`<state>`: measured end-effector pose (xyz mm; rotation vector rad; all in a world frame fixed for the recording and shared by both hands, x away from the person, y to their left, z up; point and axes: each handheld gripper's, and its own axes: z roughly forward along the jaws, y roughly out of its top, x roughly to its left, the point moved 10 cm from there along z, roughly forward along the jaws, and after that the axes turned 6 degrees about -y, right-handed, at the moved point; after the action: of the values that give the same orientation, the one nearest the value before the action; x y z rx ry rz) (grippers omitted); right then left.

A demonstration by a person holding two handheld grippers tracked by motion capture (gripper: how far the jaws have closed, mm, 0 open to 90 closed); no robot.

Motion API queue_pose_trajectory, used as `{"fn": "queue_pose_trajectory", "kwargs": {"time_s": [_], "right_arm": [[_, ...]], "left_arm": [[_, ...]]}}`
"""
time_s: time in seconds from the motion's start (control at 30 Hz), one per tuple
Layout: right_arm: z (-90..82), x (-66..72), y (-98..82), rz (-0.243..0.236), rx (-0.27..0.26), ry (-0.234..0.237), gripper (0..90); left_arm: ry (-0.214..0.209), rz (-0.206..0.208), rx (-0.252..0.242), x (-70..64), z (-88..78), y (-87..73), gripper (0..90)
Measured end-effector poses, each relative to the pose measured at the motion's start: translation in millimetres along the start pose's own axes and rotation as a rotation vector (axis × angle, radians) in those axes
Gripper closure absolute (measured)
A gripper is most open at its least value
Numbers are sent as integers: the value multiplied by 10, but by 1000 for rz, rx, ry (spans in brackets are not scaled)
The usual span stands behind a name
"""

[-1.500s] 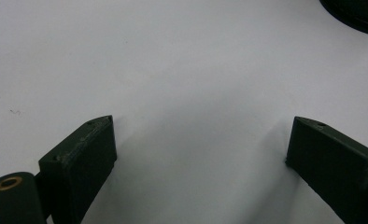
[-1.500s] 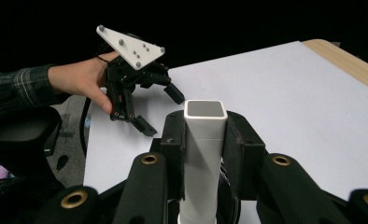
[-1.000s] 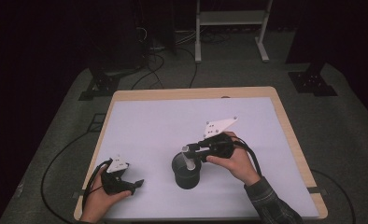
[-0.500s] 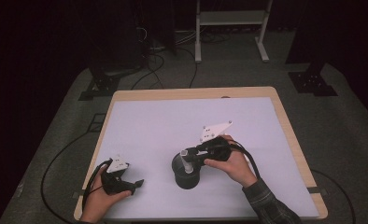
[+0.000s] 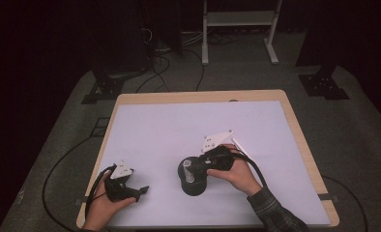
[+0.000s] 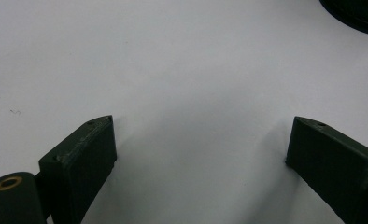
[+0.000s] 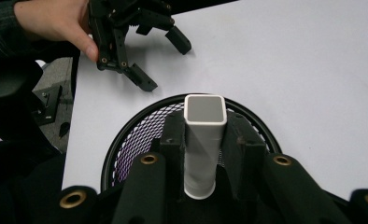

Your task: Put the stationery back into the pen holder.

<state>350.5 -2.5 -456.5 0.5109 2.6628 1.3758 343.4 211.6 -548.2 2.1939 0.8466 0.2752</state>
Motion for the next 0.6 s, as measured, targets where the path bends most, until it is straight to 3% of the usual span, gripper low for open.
{"fn": "queue_pose_trajectory", "kwargs": {"time_s": [0.6], "right_arm": [[47, 39, -28, -5, 4, 12, 686]], "left_arm": [[1, 1, 0, 1, 0, -1, 76]]}}
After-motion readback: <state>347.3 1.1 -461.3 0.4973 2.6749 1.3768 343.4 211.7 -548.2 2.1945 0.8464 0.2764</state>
